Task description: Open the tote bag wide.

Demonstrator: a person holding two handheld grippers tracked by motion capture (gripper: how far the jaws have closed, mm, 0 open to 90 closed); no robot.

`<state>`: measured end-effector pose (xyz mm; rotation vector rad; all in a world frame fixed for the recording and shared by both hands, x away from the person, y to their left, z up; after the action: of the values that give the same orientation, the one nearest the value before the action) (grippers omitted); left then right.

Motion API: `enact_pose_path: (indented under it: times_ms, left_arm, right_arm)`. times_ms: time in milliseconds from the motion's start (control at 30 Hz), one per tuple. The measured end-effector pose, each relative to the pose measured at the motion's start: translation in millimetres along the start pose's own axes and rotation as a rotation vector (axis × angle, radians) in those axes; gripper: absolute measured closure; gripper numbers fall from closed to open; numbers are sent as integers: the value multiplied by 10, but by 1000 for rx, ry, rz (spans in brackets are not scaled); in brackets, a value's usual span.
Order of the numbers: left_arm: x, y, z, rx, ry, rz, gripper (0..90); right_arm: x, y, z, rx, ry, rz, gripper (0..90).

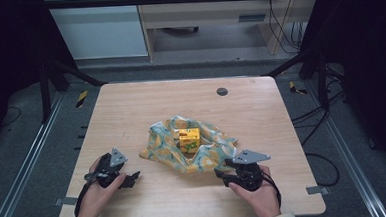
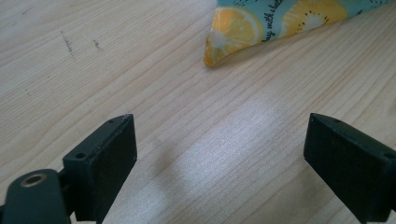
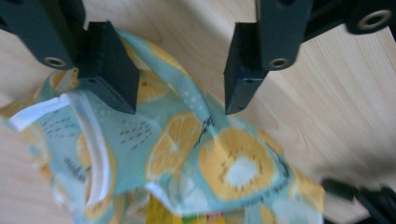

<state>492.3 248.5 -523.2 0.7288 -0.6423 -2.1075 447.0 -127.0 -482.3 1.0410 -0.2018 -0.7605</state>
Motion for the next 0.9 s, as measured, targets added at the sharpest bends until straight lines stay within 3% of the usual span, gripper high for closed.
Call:
enact_pose_path:
  times_ms: [167, 400, 567, 733, 900]
  left_arm:
    - [0, 2, 3, 1, 0, 1, 93]
    - [4, 10, 12, 6, -4, -1, 93]
    - [1, 28, 34, 20, -8, 3, 93]
    - [17, 119, 120, 64, -26, 11, 105]
    - [86, 402, 356, 128, -19, -52, 136]
  right_arm:
    - [87, 56, 81, 65, -87, 6, 320]
    - [217, 17, 110, 53, -160, -52, 254]
    - [260, -10, 116, 43, -162, -96, 228]
    - [270, -26, 96, 27, -174, -100, 214]
    - [259, -45, 35, -10, -188, -77, 241]
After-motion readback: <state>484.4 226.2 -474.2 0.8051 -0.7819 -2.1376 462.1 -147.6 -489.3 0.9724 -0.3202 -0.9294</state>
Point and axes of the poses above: each handheld gripper's, and its own axes: z roughly backward along the jaws, y roughly out of its top, x roughly to its right, the point moved 5 cm from there along -z, roughly forward along the jaws, and after that the axes turned 9 degrees about y, right-handed, at the moved point
